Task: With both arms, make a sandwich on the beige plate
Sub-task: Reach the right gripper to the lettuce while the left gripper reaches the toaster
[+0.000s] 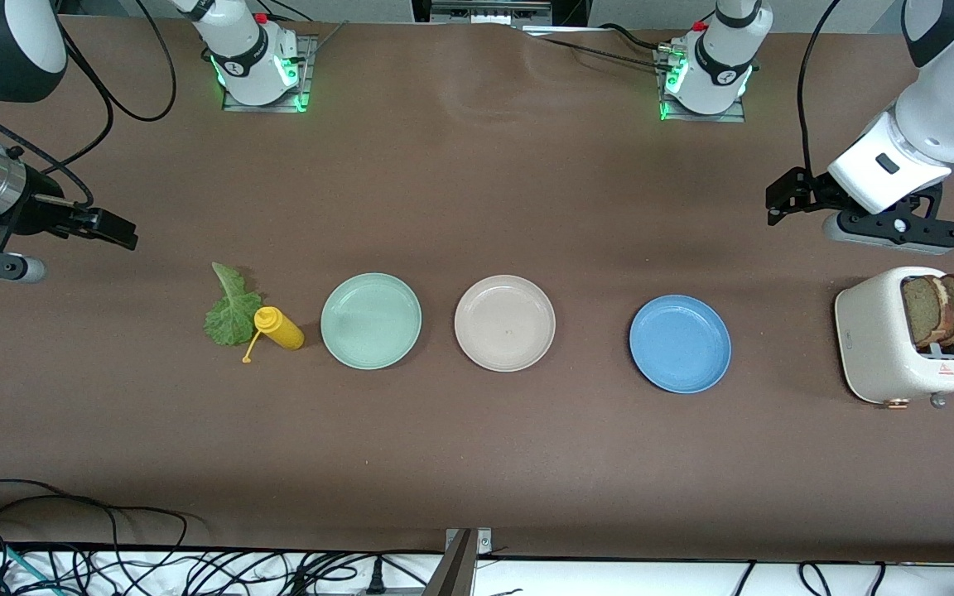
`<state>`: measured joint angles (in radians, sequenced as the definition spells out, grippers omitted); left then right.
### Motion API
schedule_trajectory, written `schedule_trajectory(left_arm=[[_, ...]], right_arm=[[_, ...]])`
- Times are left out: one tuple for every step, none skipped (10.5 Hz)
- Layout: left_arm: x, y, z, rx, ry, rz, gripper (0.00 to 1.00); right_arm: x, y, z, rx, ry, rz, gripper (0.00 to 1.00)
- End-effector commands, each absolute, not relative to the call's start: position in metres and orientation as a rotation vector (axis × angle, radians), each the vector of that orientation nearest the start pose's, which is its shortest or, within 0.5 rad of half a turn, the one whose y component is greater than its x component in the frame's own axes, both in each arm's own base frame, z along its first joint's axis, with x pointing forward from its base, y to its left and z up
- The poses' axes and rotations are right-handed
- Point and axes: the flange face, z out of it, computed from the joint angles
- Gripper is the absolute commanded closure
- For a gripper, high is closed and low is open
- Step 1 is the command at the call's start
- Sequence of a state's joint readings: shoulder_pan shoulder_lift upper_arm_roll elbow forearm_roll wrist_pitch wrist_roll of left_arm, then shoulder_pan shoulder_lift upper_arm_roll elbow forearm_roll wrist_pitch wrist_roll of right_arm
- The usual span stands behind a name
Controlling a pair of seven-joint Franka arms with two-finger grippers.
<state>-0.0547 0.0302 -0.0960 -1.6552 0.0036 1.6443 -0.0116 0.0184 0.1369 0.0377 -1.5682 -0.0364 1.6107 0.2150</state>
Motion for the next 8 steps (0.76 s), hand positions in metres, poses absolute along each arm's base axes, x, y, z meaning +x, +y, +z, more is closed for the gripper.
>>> schedule_trajectory(left_arm=[[0.565,-0.085,0.576,-3.148,0.221,0.062,0.00],[0.565,-0.085,0.576,-3.148,0.221,0.062,0.00],[0.565,-0.085,0.576,-3.149,0.218,0.062,0.00],[0.565,-0.083,0.577,-3.151,0.209,0.060,0.00],[0.568,-0.086,0.576,-3.151,0.213,0.034,0.00],[0.572,-0.087,0.572,-3.150,0.225,0.024,0.00],[0.572,-0.088,0.570,-3.152,0.223,0.031,0.00],[0.578,-0.088,0.556,-3.151,0.213,0.065,0.00]], right_arm=[[0.597,0.030,0.546,-3.156,0.240,0.153,0.00],[0.599,0.030,0.542,-3.156,0.242,0.163,0.00],[0.603,0.029,0.531,-3.156,0.247,0.192,0.00],[0.607,0.029,0.519,-3.157,0.246,0.214,0.00],[0.615,0.028,0.501,-3.158,0.248,0.238,0.00],[0.620,0.026,0.487,-3.157,0.252,0.265,0.00],[0.623,0.026,0.473,-3.157,0.251,0.298,0.00],[0.628,0.024,0.454,-3.153,0.256,0.342,0.00]])
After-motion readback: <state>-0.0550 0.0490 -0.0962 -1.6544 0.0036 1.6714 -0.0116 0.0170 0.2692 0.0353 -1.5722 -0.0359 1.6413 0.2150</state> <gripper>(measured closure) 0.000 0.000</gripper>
